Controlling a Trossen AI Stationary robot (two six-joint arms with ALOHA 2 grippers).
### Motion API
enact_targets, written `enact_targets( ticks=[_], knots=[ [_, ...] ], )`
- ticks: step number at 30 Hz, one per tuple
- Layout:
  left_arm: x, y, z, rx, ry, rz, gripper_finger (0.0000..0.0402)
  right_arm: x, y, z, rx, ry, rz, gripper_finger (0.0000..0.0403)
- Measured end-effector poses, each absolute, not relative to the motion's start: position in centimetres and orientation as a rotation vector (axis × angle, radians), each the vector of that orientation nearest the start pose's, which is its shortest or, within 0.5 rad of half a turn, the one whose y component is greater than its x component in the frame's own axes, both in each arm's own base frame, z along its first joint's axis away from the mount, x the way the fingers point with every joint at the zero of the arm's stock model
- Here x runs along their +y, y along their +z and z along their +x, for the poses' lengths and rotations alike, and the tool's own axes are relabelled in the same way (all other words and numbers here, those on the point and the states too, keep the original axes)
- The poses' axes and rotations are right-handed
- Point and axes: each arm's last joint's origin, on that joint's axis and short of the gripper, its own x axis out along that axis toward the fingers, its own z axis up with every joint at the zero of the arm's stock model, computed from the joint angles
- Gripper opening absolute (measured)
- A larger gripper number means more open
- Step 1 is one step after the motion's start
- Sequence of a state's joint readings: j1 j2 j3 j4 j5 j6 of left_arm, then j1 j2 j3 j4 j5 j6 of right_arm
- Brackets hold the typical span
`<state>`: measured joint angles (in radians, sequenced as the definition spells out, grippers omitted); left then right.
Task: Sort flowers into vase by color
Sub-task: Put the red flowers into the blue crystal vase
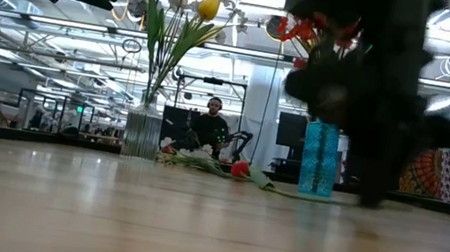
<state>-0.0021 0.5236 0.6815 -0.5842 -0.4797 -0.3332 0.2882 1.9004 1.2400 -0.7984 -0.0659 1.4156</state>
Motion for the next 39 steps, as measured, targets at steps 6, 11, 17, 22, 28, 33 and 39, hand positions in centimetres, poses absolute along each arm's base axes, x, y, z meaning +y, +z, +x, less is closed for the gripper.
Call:
enact_targets(
  ticks=[6, 11, 17, 22, 28, 33, 39],
  knots=[
    [1.3, 29.5, 10.9, 0.334, 0.534, -0.22, 0.0151, 12.3, 17.6, 31.8, 1.475, -0.481, 0.877, 0.0001],
    [1.3, 29.5, 10.9, 0.334, 0.534, -0.221, 0.0151, 13.8, 18.2, 30.8, 1.495, -0.439, 0.824, 0.0001],
    [1.3, 29.5, 10.9, 0.334, 0.534, -0.221, 0.0151, 14.9, 18.2, 30.1, 1.485, -0.487, 0.8, 0.0023],
    [1.3, 29.5, 10.9, 0.334, 0.534, -0.221, 0.0151, 14.8, 18.2, 30.0, 1.478, -0.511, 0.802, 0.0061],
    [1.3, 29.5, 10.9, 0.334, 0.534, -0.222, 0.0151, 14.0, 18.2, 30.7, 1.351, -0.554, 0.716, 0.01],
    [1.3, 29.5, 10.9, 0.334, 0.534, -0.222, 0.0151, 12.5, 18.4, 32.7, 1.163, -0.491, 0.569, 0.0116],
    [1.3, 29.5, 10.9, 0.334, 0.534, -0.222, 0.0151, 9.8, 17.6, 34.9, 1.089, -0.48, 0.545, 0.0126]
  ],
)
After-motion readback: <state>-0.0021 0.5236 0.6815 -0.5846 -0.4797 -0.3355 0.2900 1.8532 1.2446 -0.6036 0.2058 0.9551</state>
